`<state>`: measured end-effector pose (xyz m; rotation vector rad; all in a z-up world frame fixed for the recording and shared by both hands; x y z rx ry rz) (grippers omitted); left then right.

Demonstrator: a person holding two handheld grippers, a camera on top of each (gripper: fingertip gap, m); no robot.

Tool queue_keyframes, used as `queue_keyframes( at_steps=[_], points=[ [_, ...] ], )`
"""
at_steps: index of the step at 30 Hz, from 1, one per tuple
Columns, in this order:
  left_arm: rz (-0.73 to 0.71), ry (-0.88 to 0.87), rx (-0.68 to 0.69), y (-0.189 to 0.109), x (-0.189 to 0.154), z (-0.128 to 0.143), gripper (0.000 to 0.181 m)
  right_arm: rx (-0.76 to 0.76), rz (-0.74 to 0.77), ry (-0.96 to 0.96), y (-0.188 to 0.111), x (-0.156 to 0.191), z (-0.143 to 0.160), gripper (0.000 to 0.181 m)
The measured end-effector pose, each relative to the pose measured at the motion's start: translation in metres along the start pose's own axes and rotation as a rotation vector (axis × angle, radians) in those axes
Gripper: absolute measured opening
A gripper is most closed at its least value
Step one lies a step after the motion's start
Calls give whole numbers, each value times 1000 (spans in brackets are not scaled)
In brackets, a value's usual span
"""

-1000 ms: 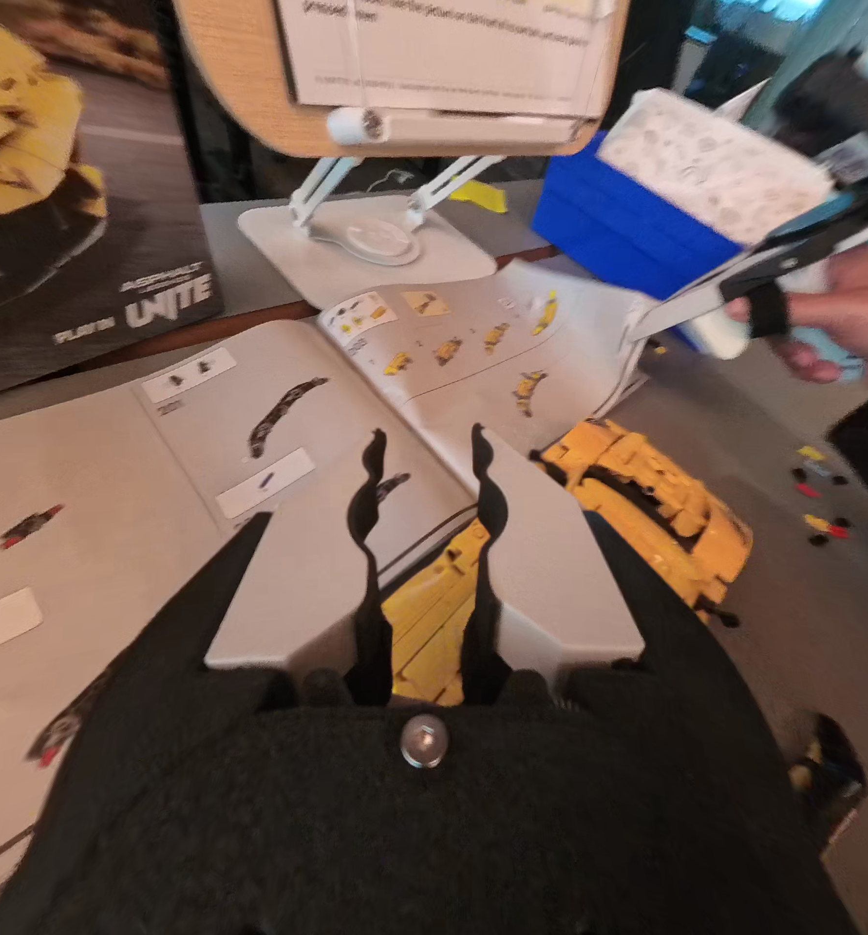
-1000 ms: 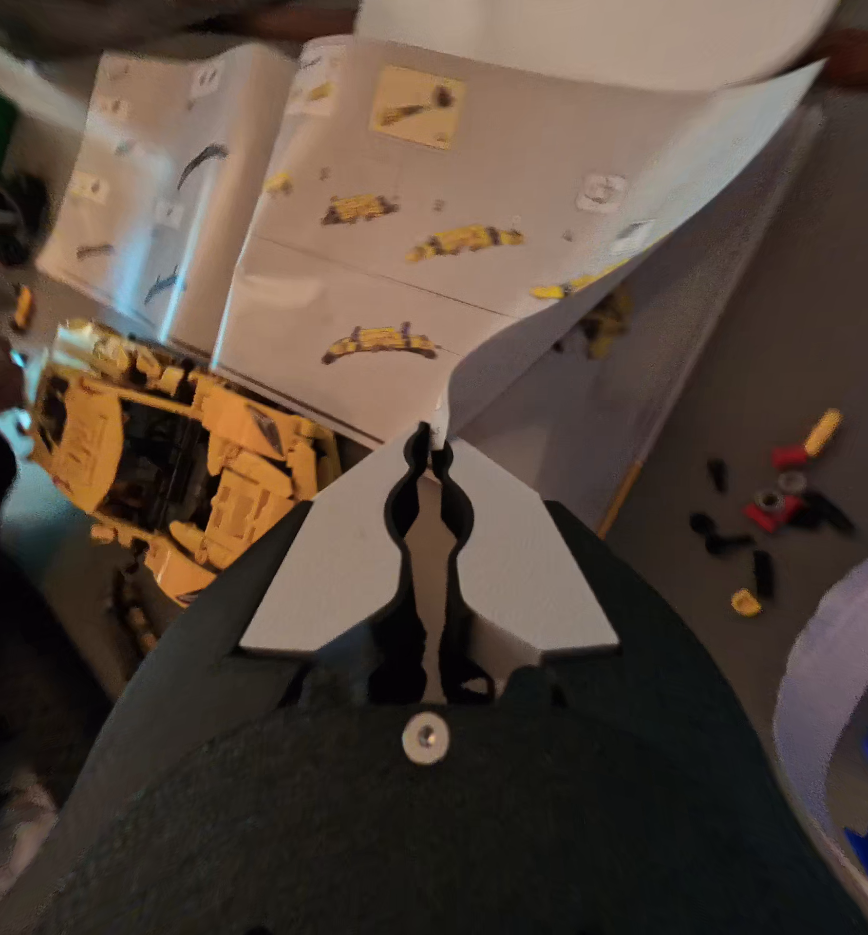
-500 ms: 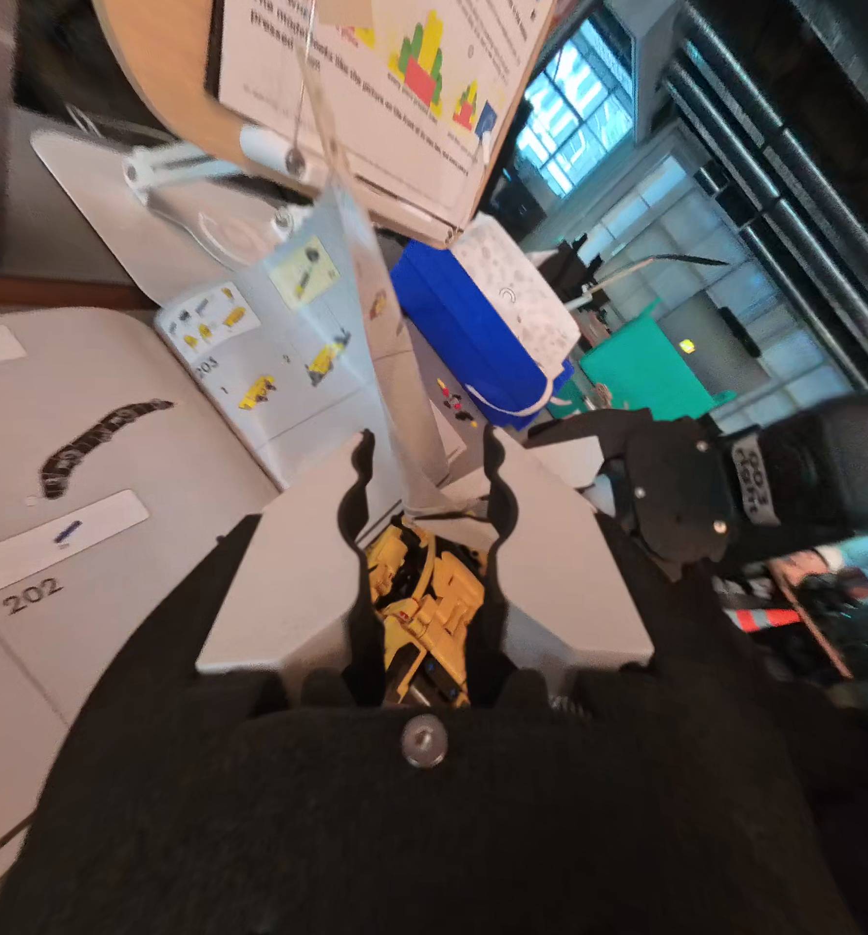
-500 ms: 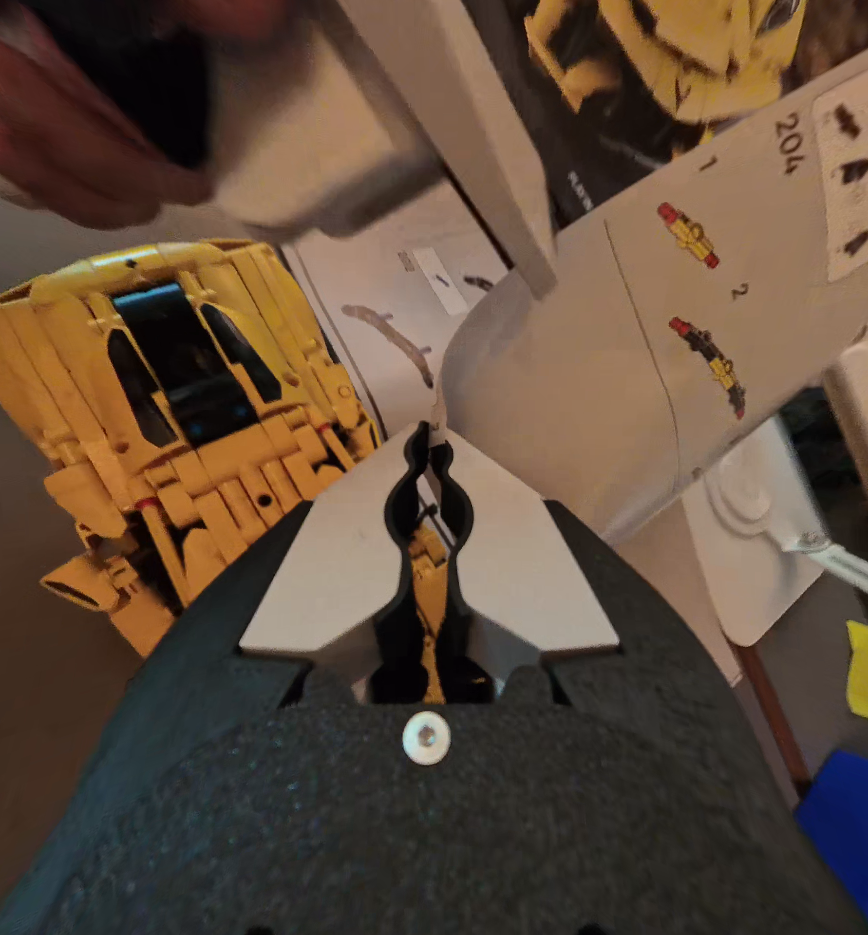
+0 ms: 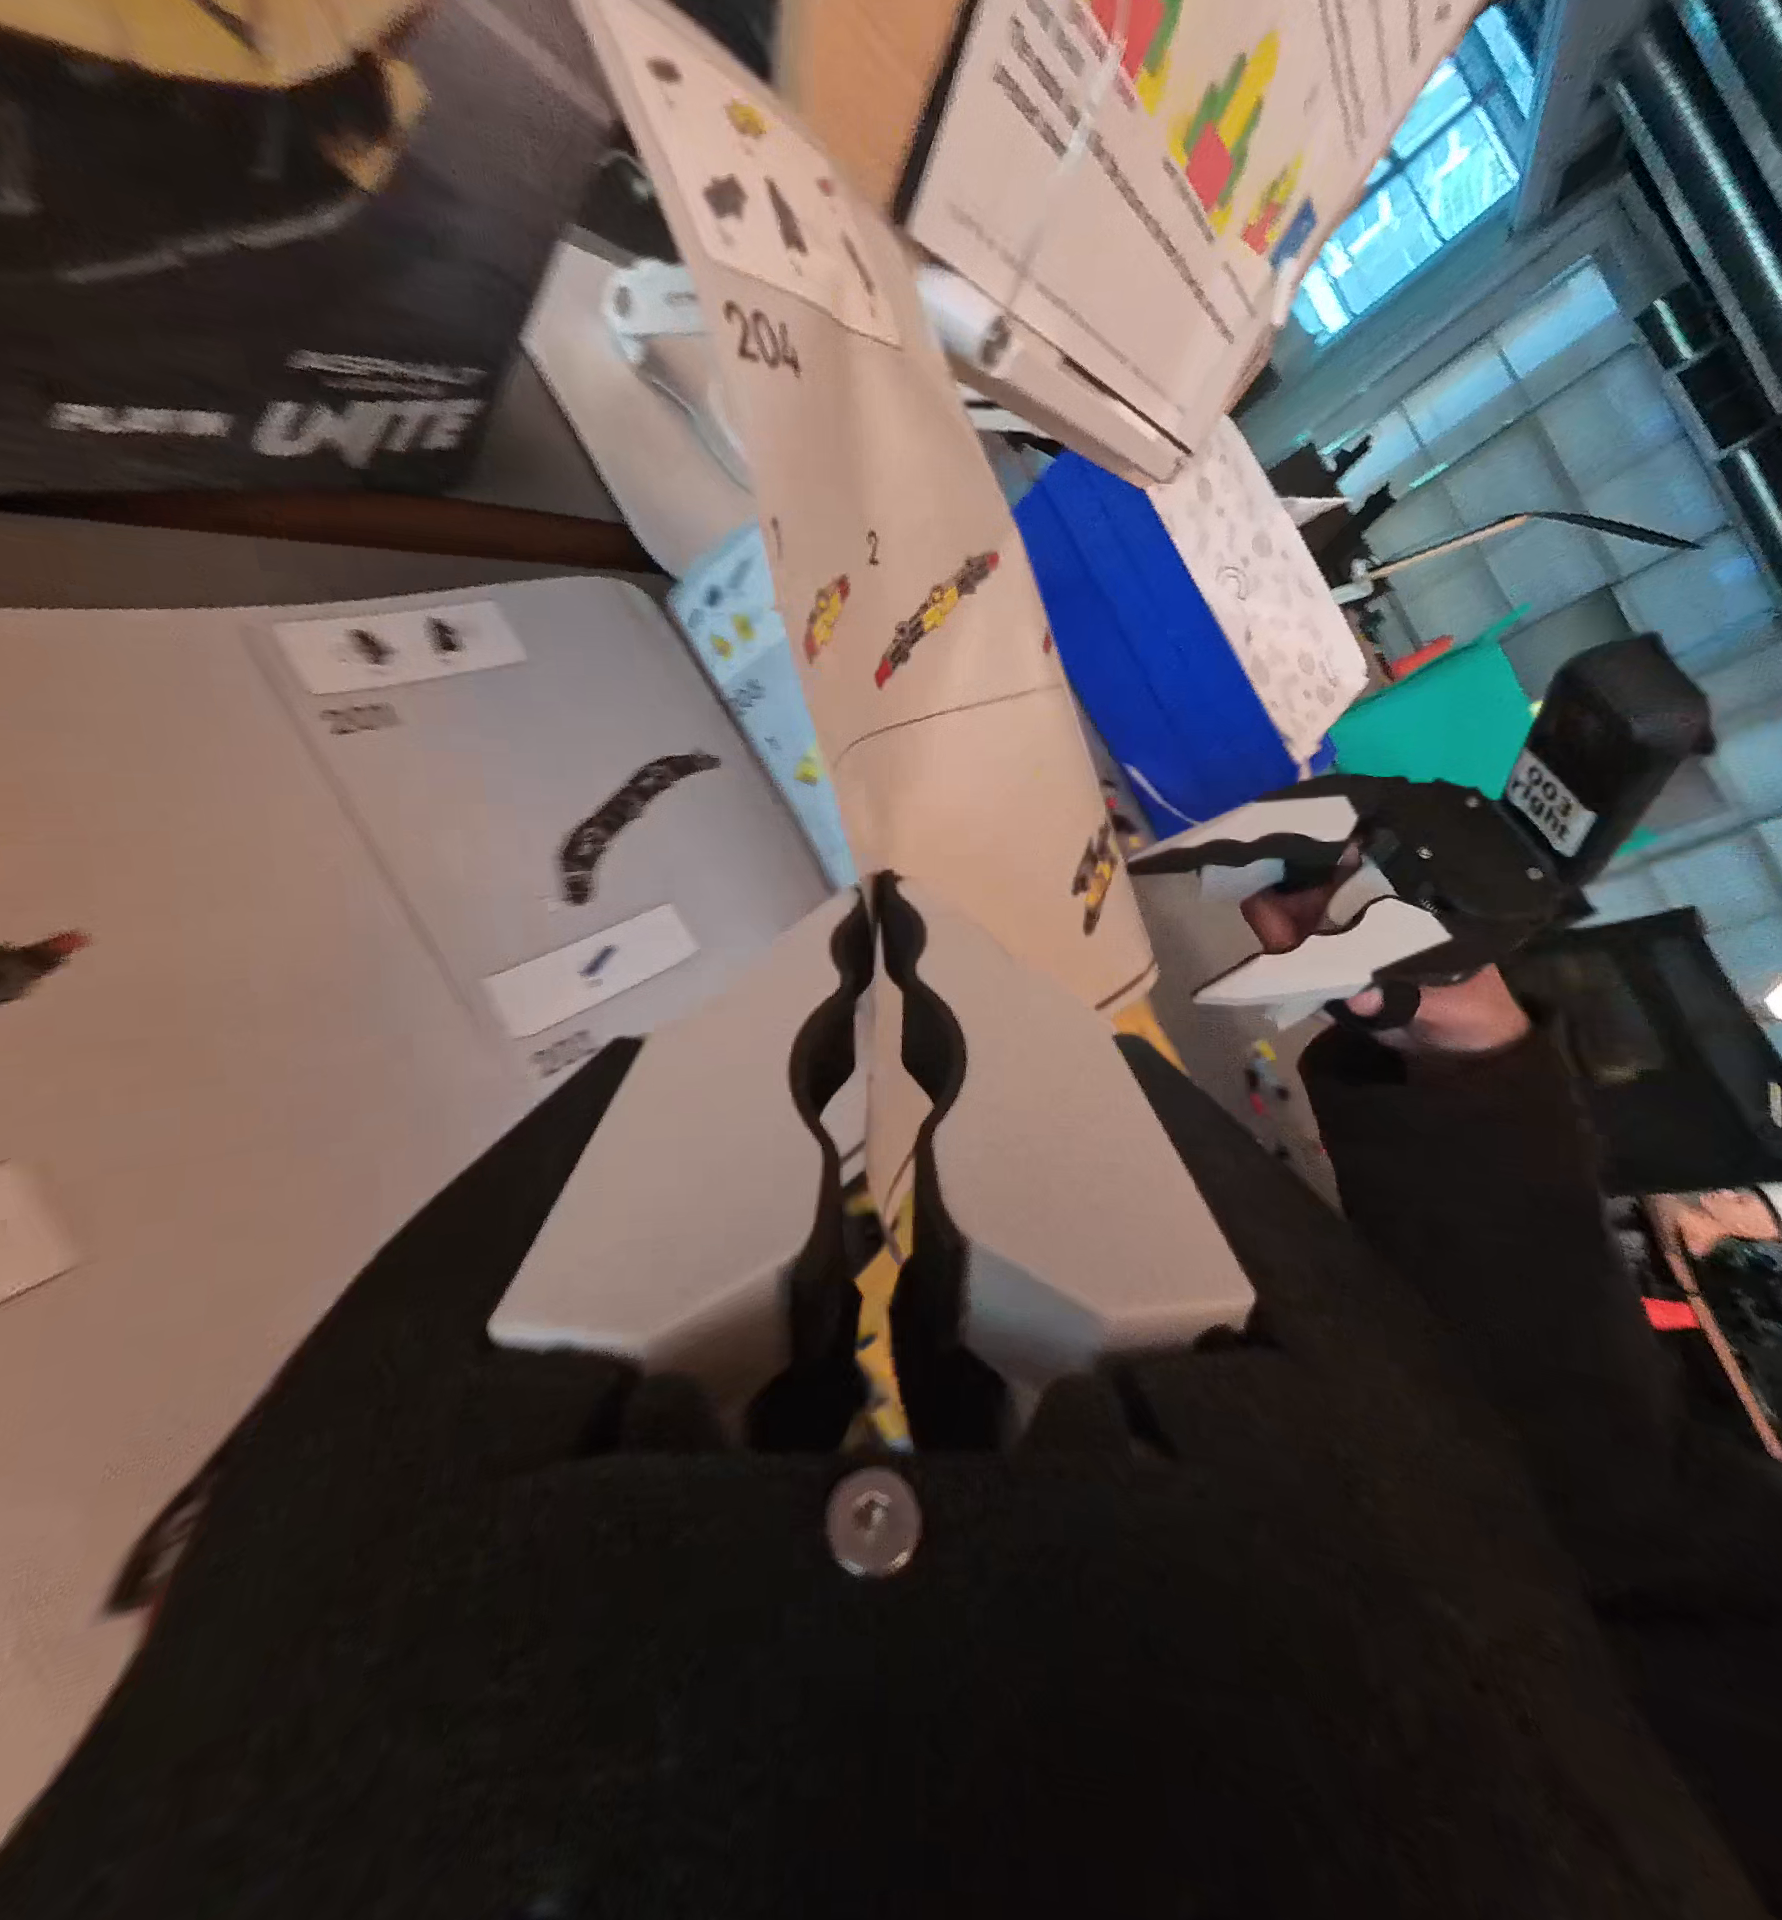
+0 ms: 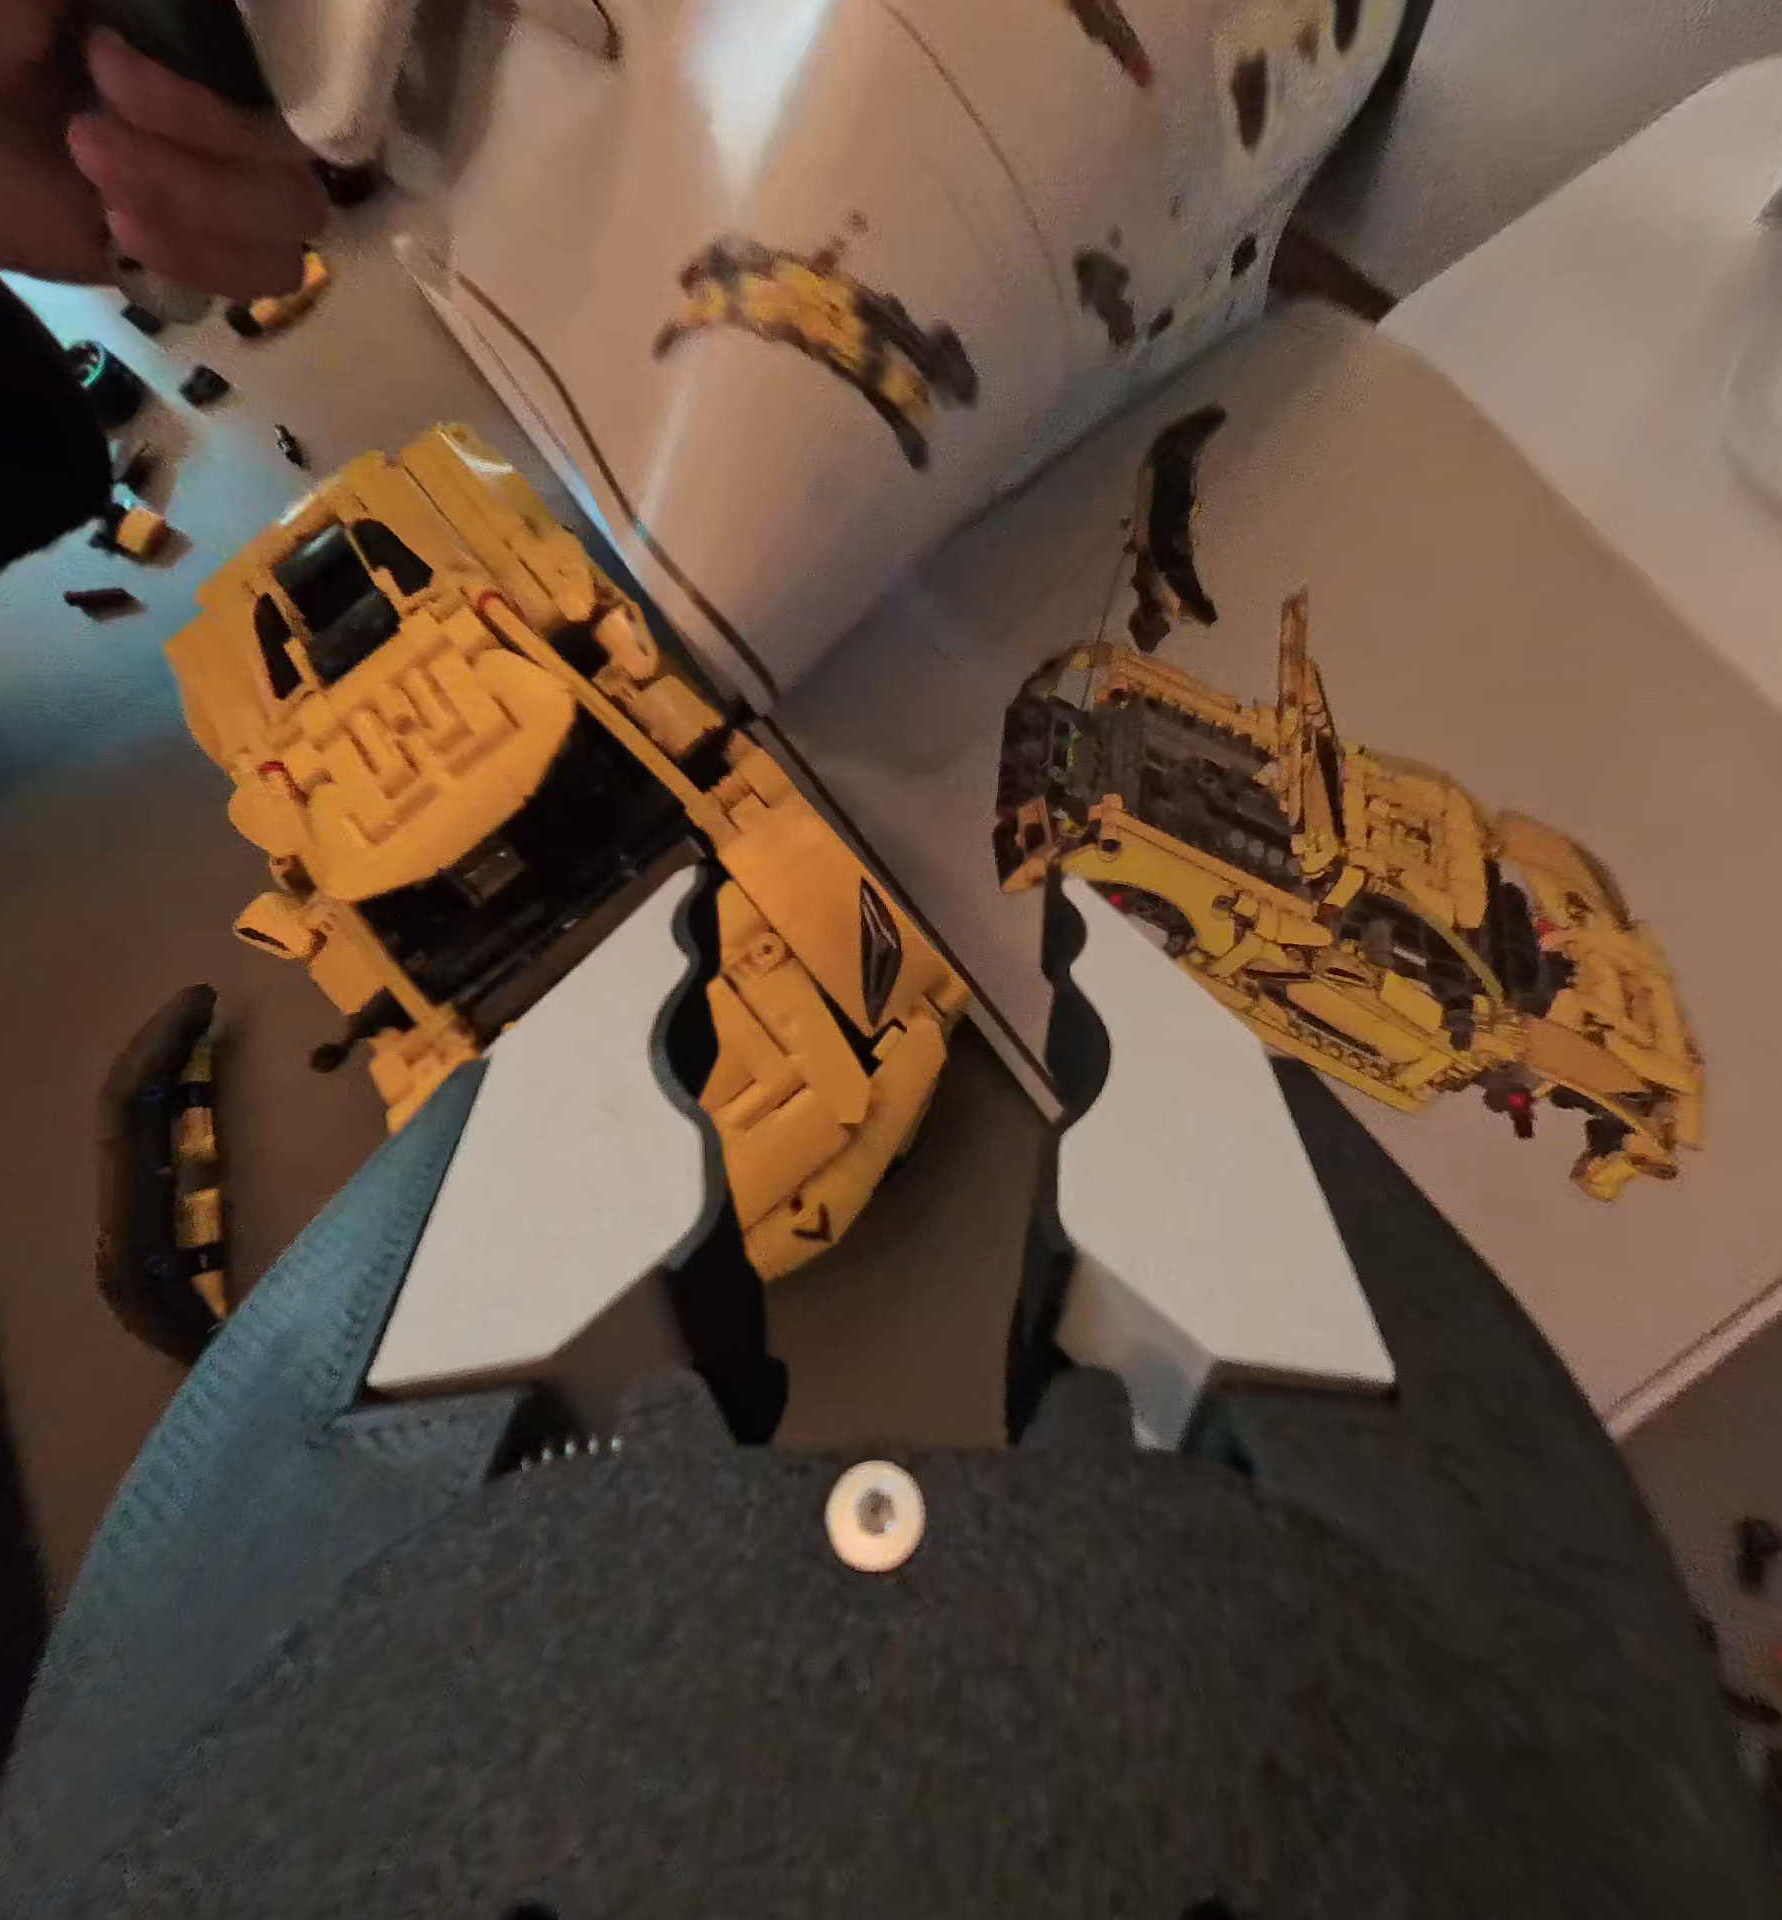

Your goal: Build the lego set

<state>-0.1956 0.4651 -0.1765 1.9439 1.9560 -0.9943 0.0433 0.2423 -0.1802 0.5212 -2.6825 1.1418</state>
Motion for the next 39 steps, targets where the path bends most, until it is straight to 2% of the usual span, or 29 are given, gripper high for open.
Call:
queue_keyframes(
  at_steps=[2,5,10,14,20,23,26,29,32,37,39],
  points=[
    [-52,6,-5,-12,13,0,0,29,-68,15,15,-5,7,63],
    [-117,23,-26,-32,29,0,0,163,-159,45,31,-1,14,59],
    [-275,78,31,-52,47,6,0,211,-197,62,25,6,20,56],
    [-295,69,60,-60,51,10,0,216,-206,51,22,9,22,51],
    [-432,113,105,-75,58,13,0,192,-181,28,22,8,19,50],
    [-472,121,133,-79,62,17,0,163,-151,14,11,6,18,47],
    [-521,130,196,-77,67,23,0,45,-97,6,-6,-1,10,44],
    [-581,154,308,-71,73,31,4,-128,27,-3,-19,-14,-1,44],
    [-643,244,422,-67,71,35,7,-226,202,17,-25,-34,-3,43],
    [-869,372,528,-75,65,29,21,-136,309,133,-14,-63,12,44],
    [-962,447,463,-82,52,14,29,-103,313,151,-8,-69,17,48]
  ],
)
Point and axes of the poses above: each gripper's, where its closed fingertips meet, y out along the fingers, z out of its underside, x = y × z across the jaws, the point moved 9 cm from there along -y, back along the fingers, and after that the axes turned 9 degrees about y, right-handed, at the moved point
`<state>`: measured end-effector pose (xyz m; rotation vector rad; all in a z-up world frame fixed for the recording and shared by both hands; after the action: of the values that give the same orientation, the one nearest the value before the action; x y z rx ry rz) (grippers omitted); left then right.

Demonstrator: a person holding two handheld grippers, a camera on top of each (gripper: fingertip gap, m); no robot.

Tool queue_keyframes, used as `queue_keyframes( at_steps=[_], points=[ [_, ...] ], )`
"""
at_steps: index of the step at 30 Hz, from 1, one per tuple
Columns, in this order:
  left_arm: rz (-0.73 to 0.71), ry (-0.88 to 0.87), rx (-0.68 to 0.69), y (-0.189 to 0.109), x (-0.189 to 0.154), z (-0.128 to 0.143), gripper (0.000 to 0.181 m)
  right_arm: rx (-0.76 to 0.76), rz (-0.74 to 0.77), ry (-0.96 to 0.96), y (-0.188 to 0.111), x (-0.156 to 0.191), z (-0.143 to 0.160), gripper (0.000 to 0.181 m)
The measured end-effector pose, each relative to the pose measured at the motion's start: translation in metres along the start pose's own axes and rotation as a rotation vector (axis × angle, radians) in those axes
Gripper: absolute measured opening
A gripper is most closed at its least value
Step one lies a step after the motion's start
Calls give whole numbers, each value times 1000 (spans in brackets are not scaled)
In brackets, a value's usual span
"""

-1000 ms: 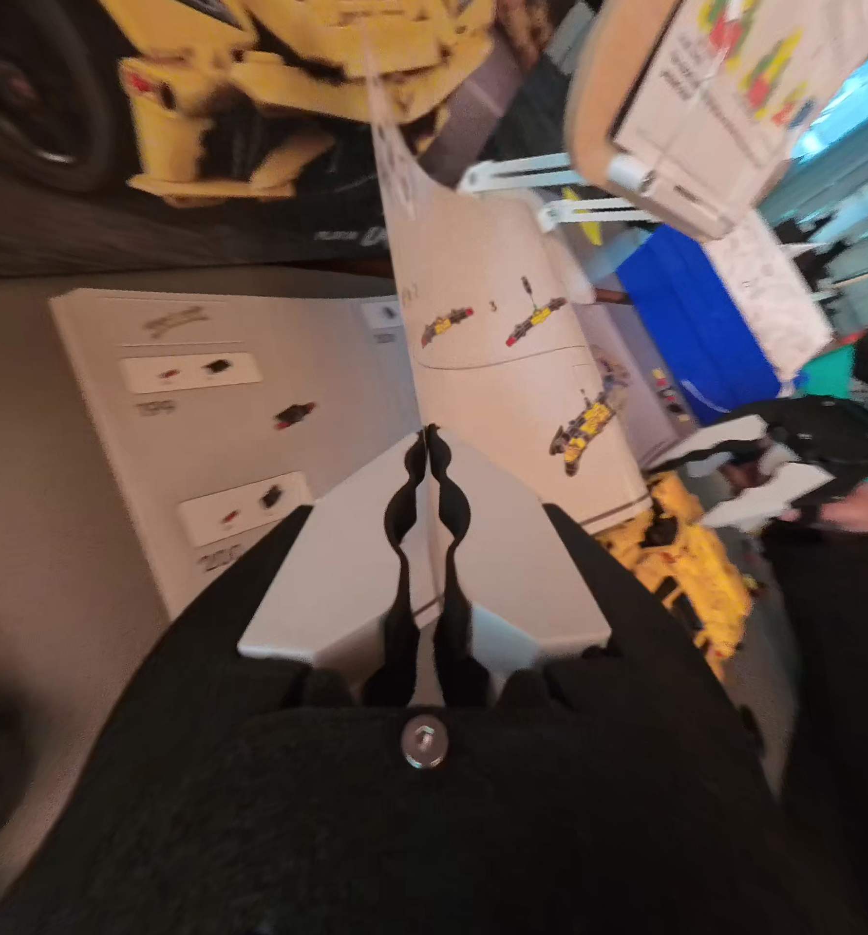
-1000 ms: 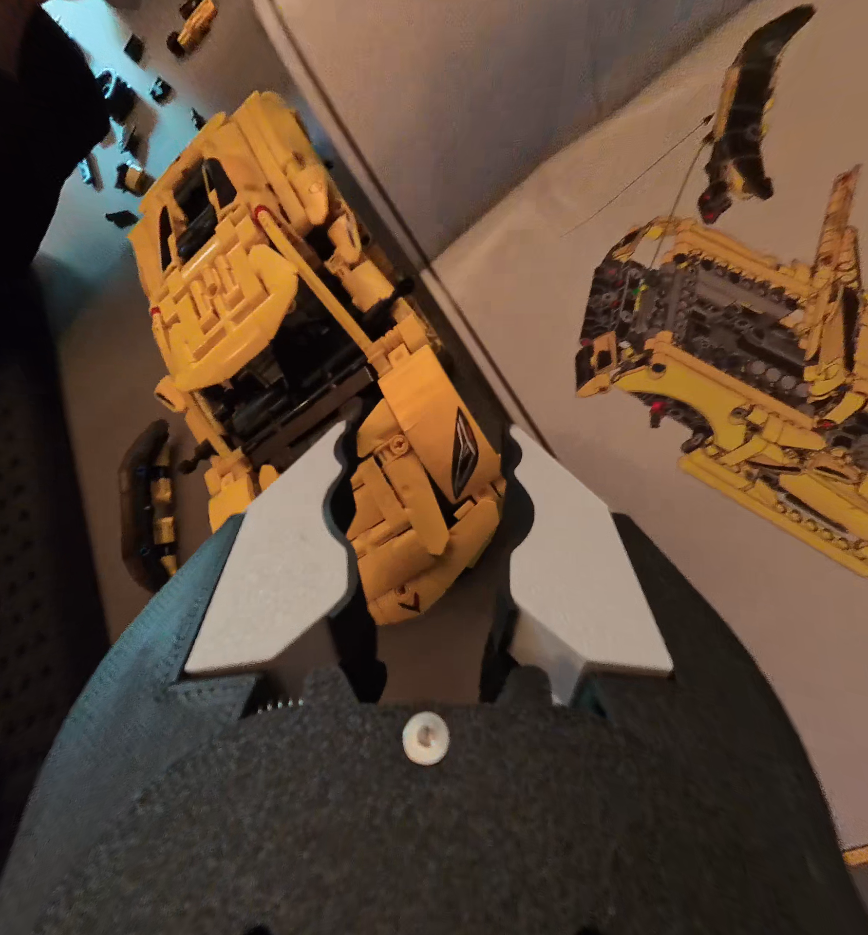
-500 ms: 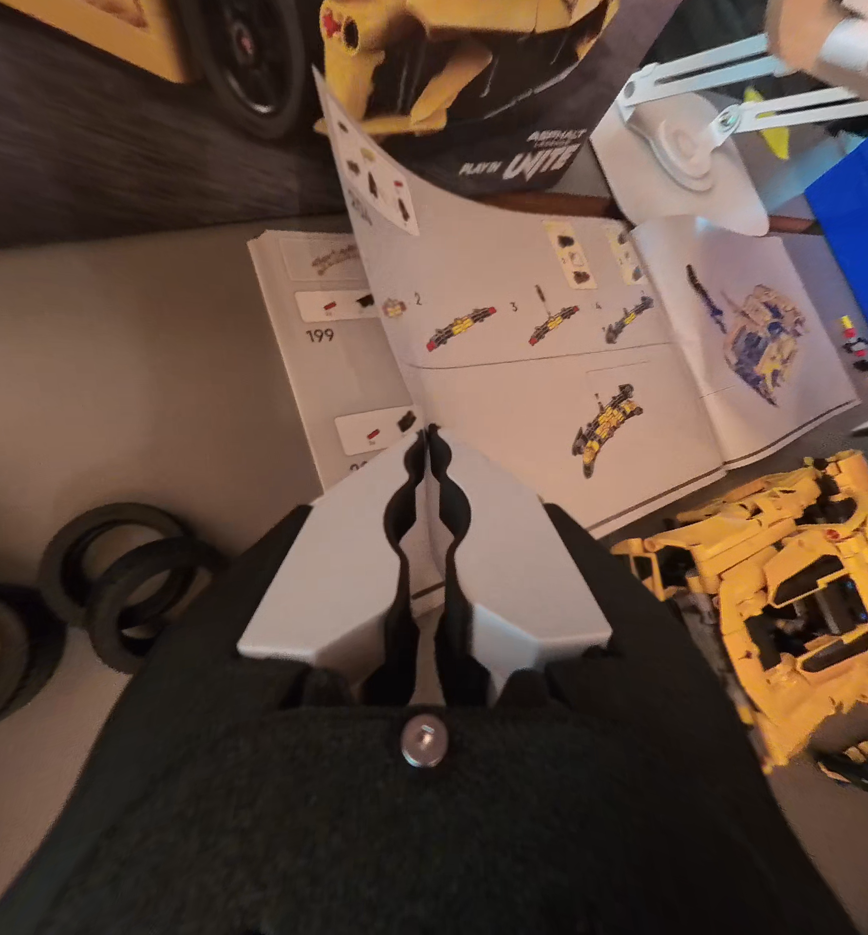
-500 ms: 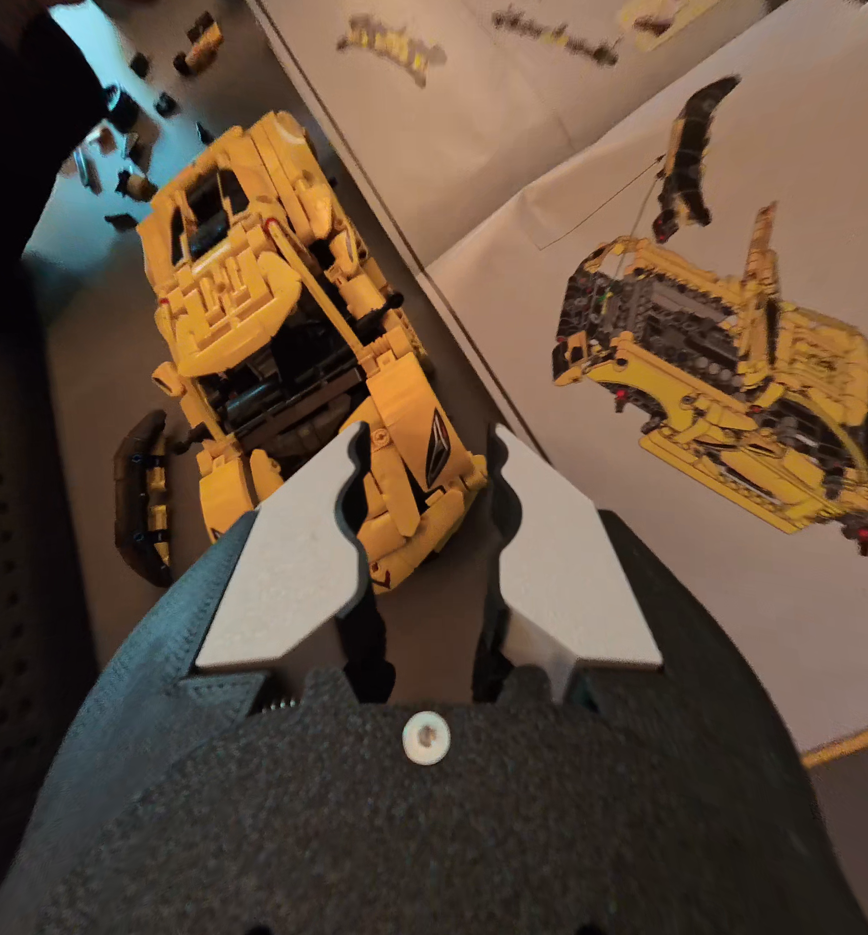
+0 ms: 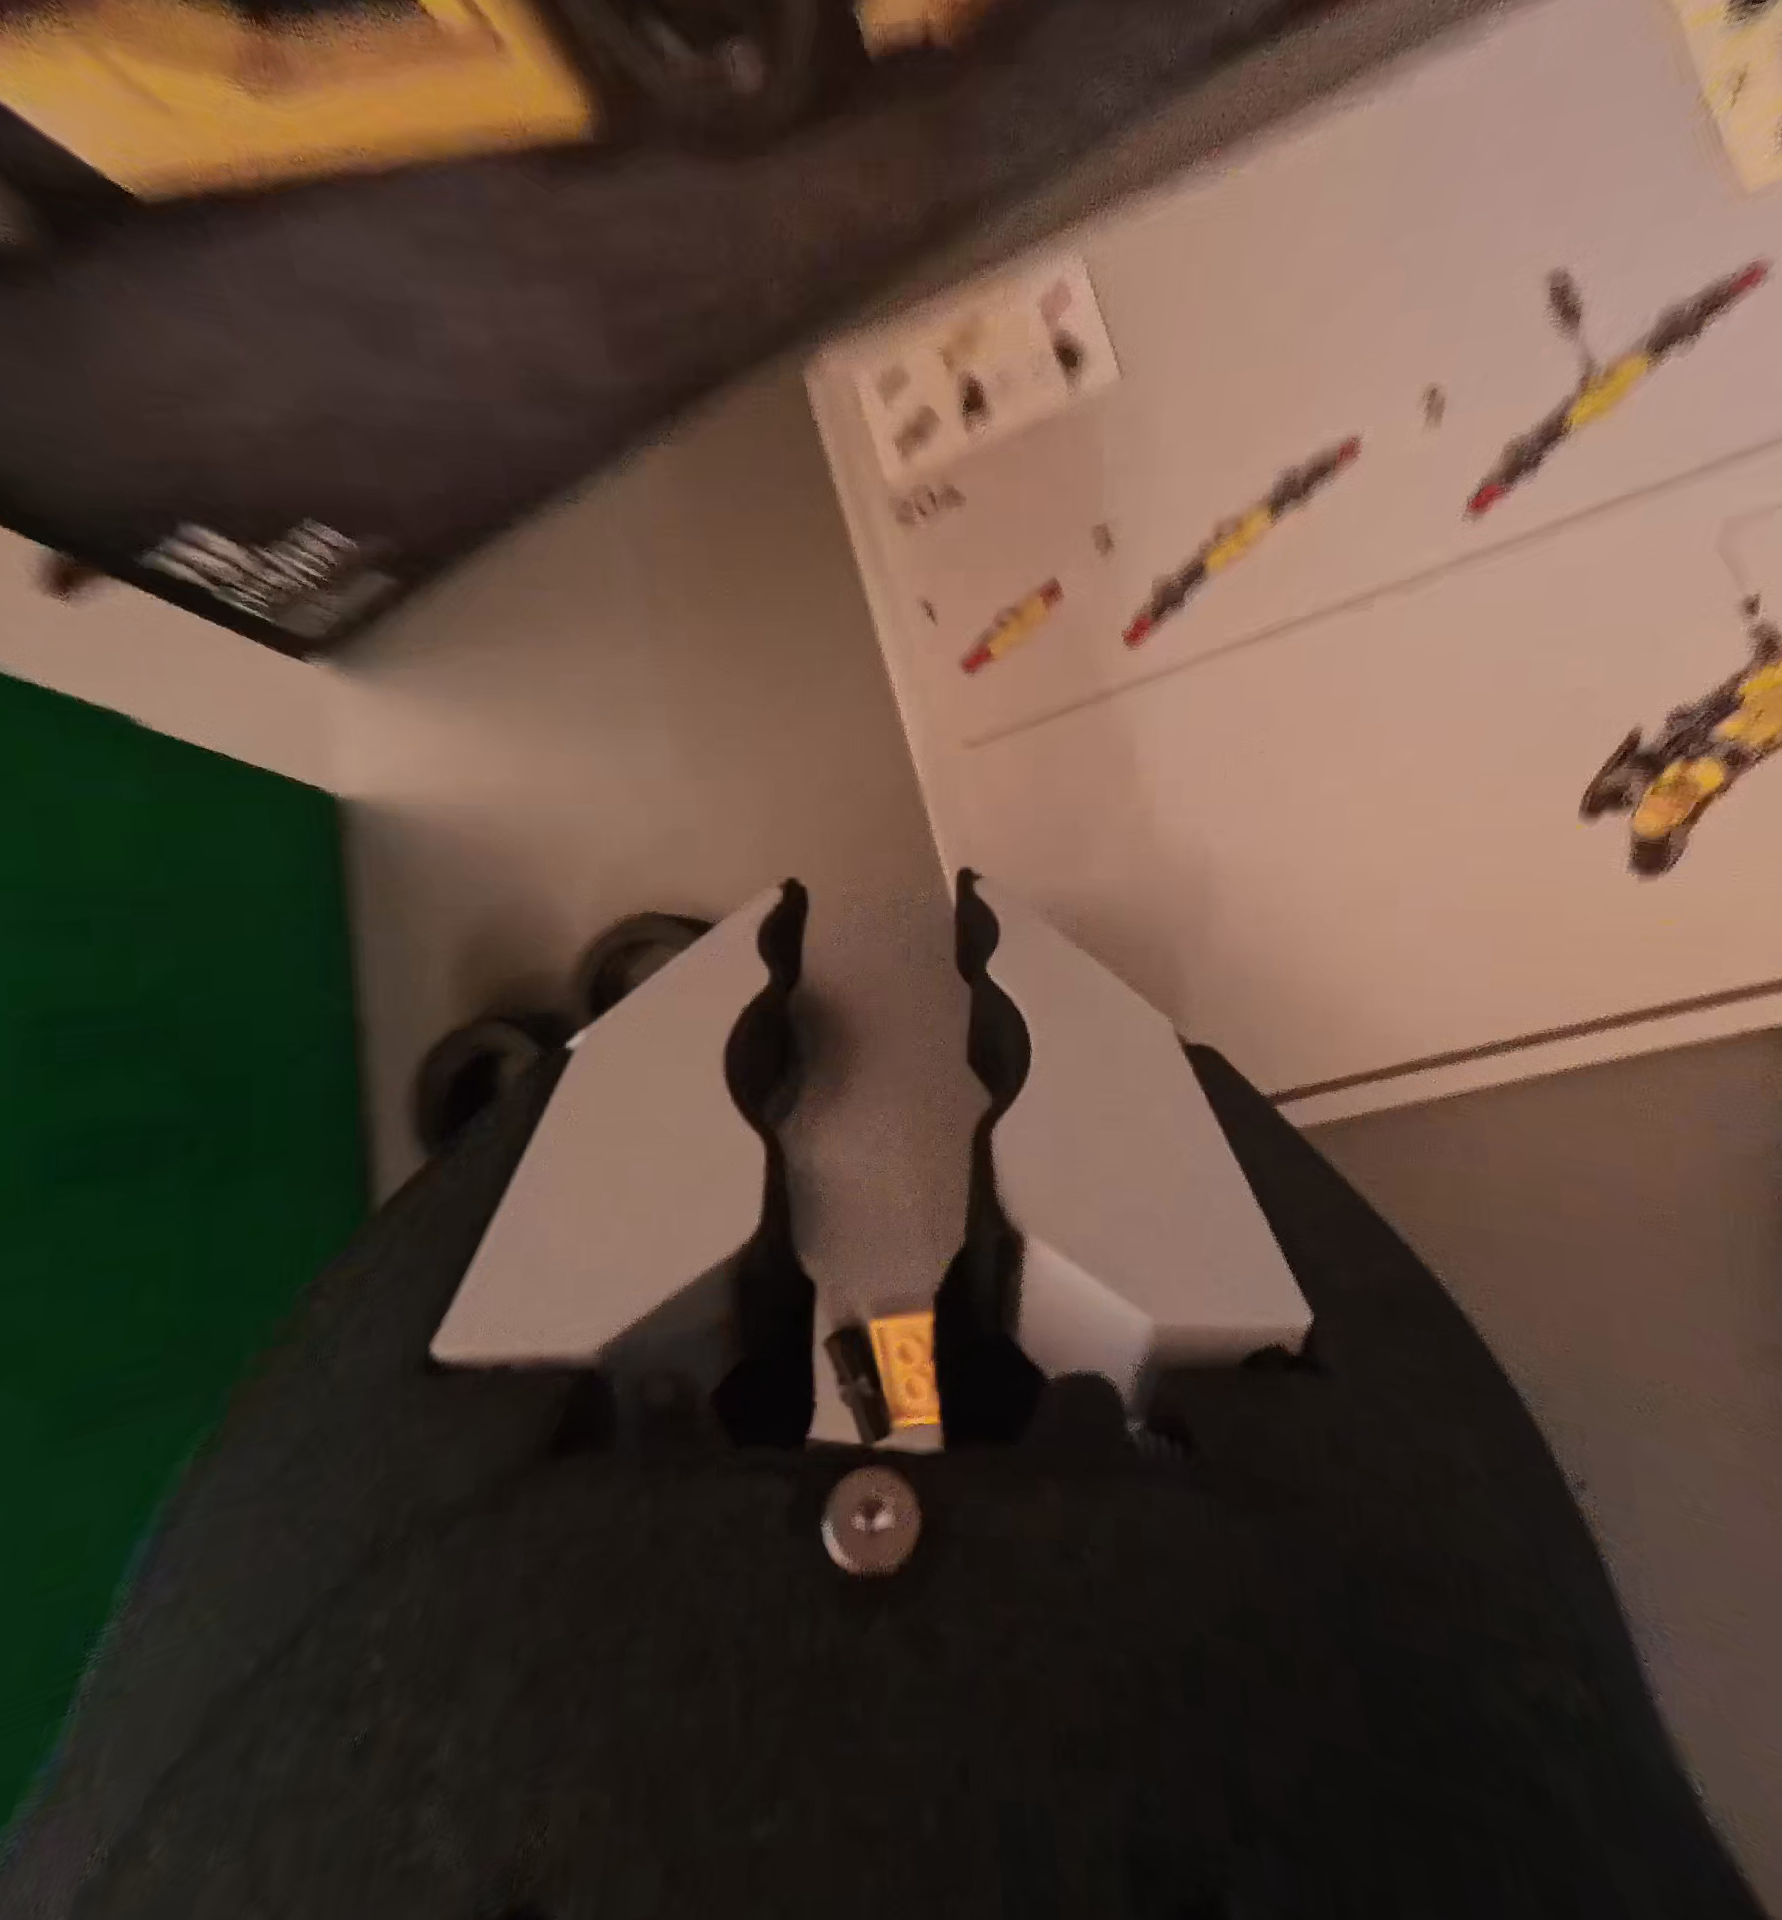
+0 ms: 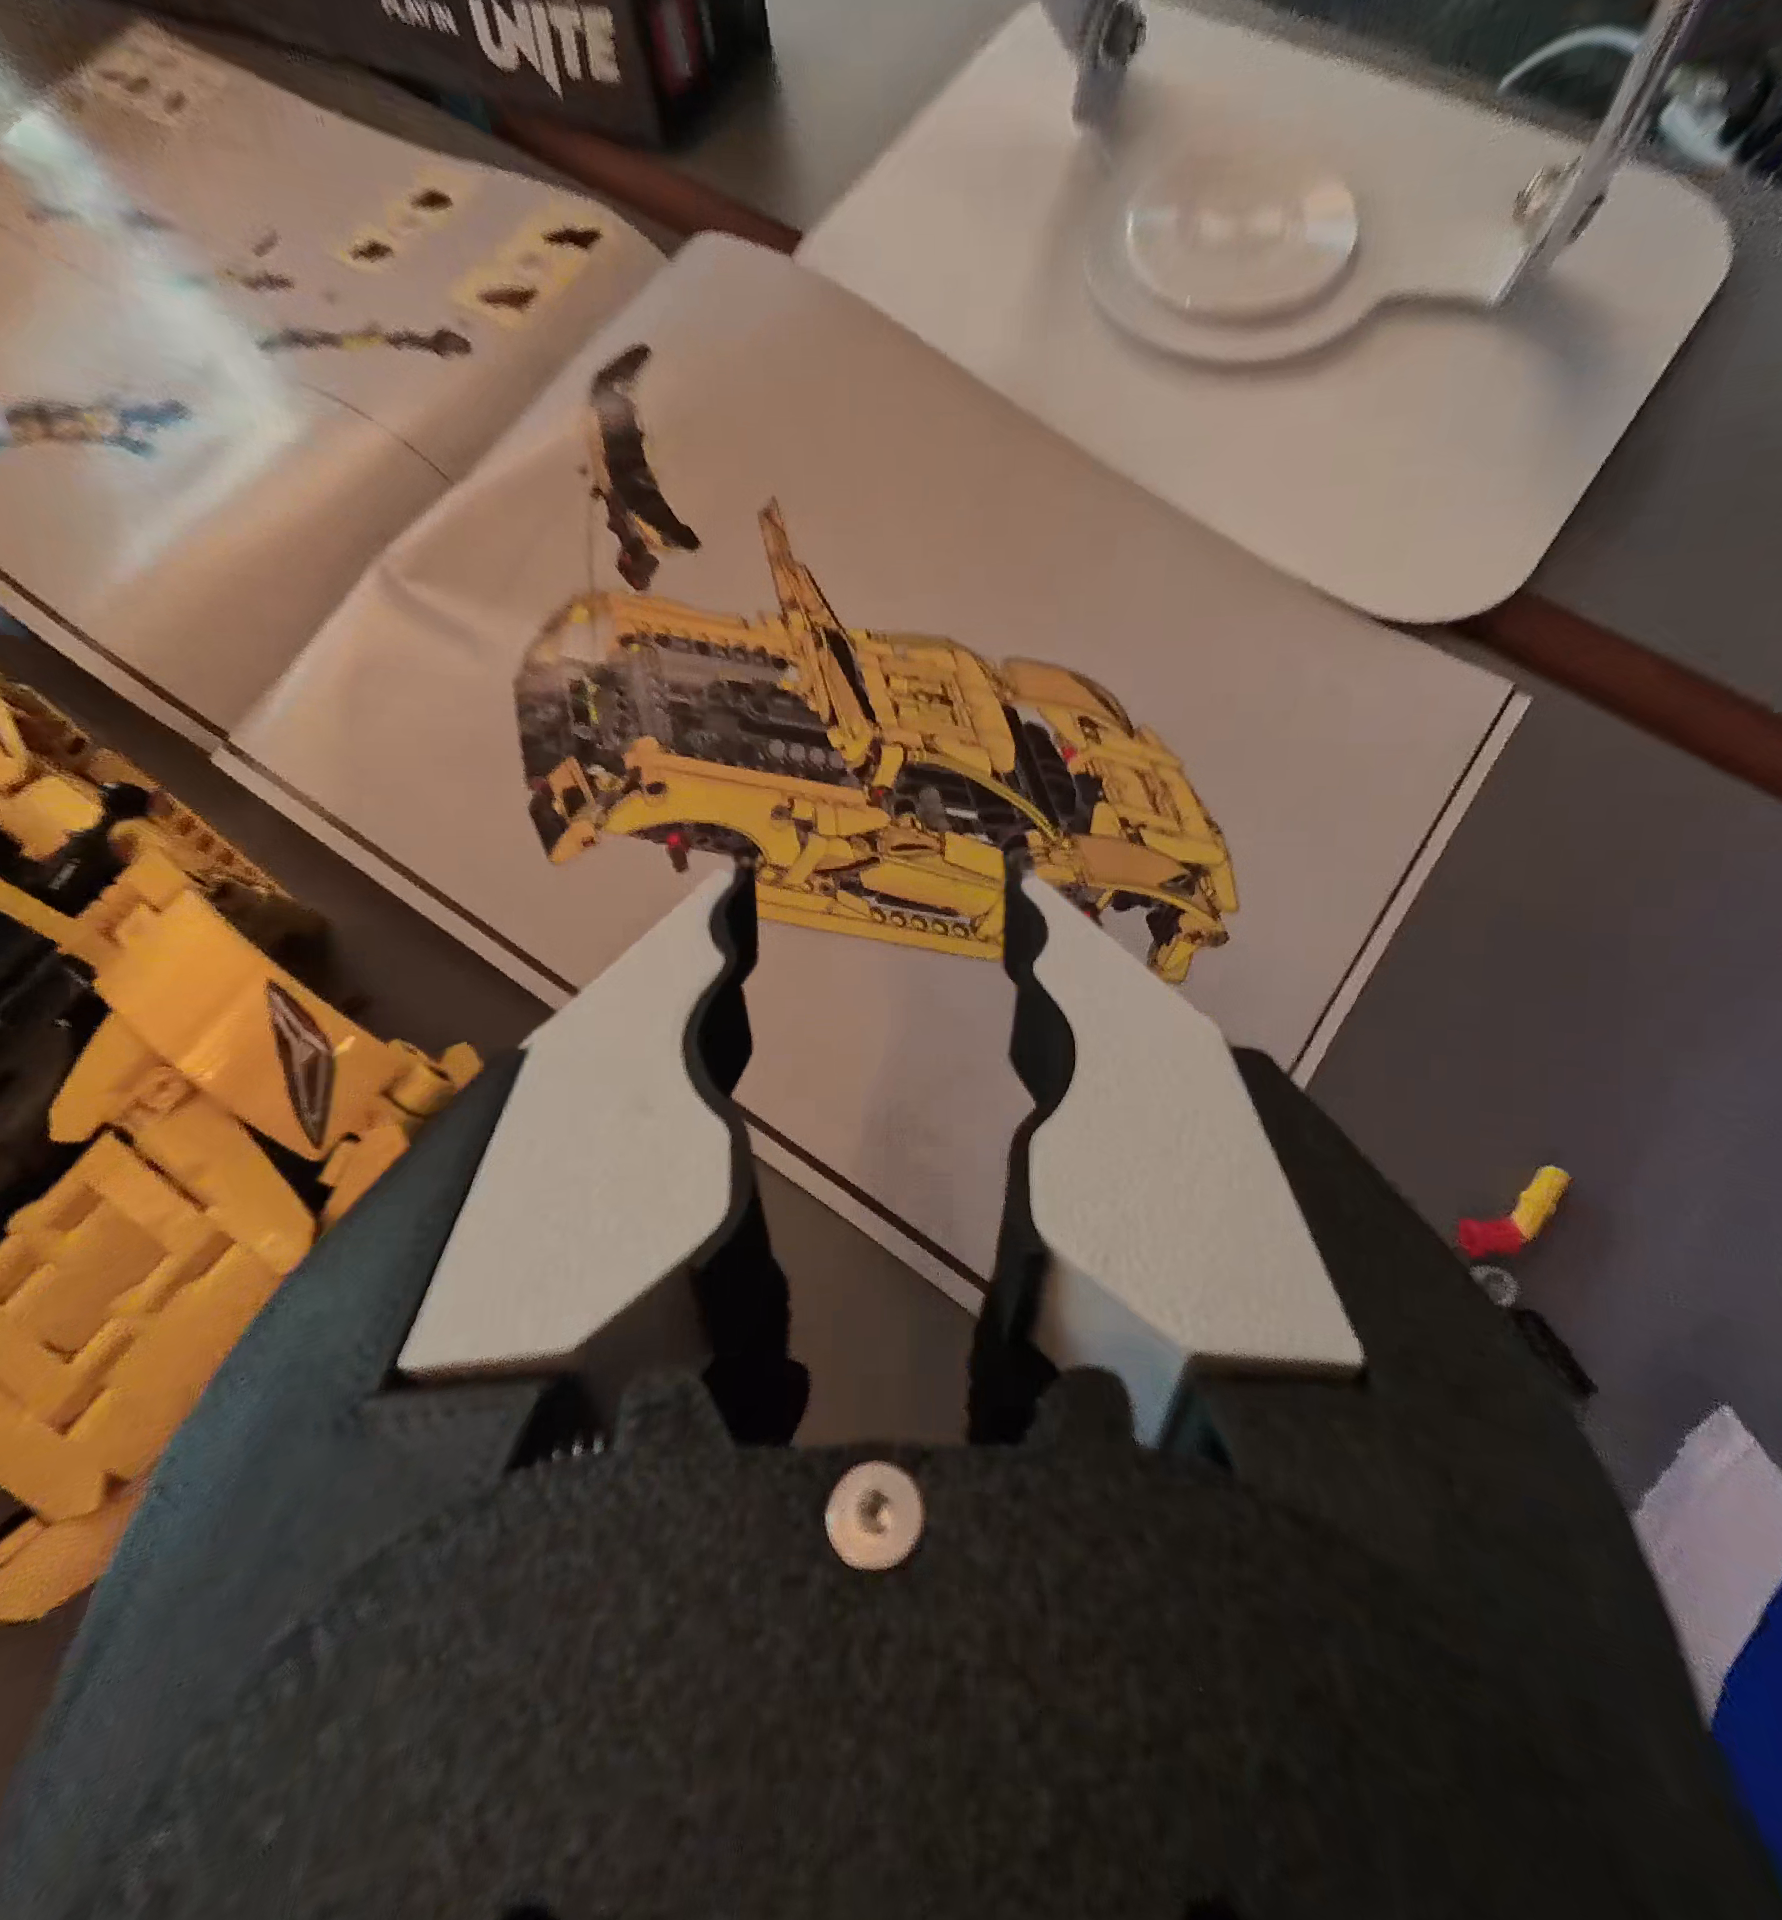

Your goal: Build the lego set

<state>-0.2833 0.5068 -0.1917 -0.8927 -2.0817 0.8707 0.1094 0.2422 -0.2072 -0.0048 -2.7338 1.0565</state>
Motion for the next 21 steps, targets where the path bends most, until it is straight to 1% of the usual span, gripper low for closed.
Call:
queue_keyframes(
  at_steps=[1,2,4,5,6,7,8,9,10,11,13,15,17,18,21],
  points=[
    [-7,5,-79,-11,-2,-11,30,22,9,-1,4,-2,3,52],
    [34,22,-185,-23,-10,-27,32,51,30,-10,8,-3,6,53],
    [222,108,-417,-41,-44,-61,33,97,82,-49,14,-6,10,62],
    [332,169,-499,-46,-67,-75,33,121,110,-74,16,-6,12,68],
    [432,237,-547,-46,-89,-86,36,151,133,-94,19,-7,15,71],
    [513,307,-564,-41,-109,-96,37,148,127,-87,20,-6,15,69],
    [571,373,-541,-32,-126,-103,37,158,113,-66,21,-6,16,67],
    [614,444,-481,-20,-140,-110,38,159,106,-42,20,-7,16,67],
    [642,512,-413,-9,-151,-115,42,153,108,-36,20,-8,17,65],
    [657,568,-360,2,-161,-120,44,145,111,-38,20,-8,17,65],
    [658,643,-297,21,-172,-127,44,121,115,-36,20,-7,20,65],
    [688,675,-262,32,-178,-131,44,102,116,-31,19,-7,22,65],
    [717,688,-233,40,-177,-128,34,91,120,-22,18,-6,23,65],
    [719,689,-250,43,-175,-126,29,92,123,-21,18,-6,23,65],
    [733,662,-283,46,-164,-120,30,95,127,-15,18,-5,23,65]
  ],
)
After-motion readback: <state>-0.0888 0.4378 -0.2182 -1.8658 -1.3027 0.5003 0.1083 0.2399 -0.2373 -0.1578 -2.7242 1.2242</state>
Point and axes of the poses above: each gripper's, where its closed fingertips meet, y out along the fingers, z out of its underside, x = y × z across the jaws, the point moved 9 cm from there along -y, back along the fingers, and after that the axes turned 9 degrees about y, right-handed, at the moved point
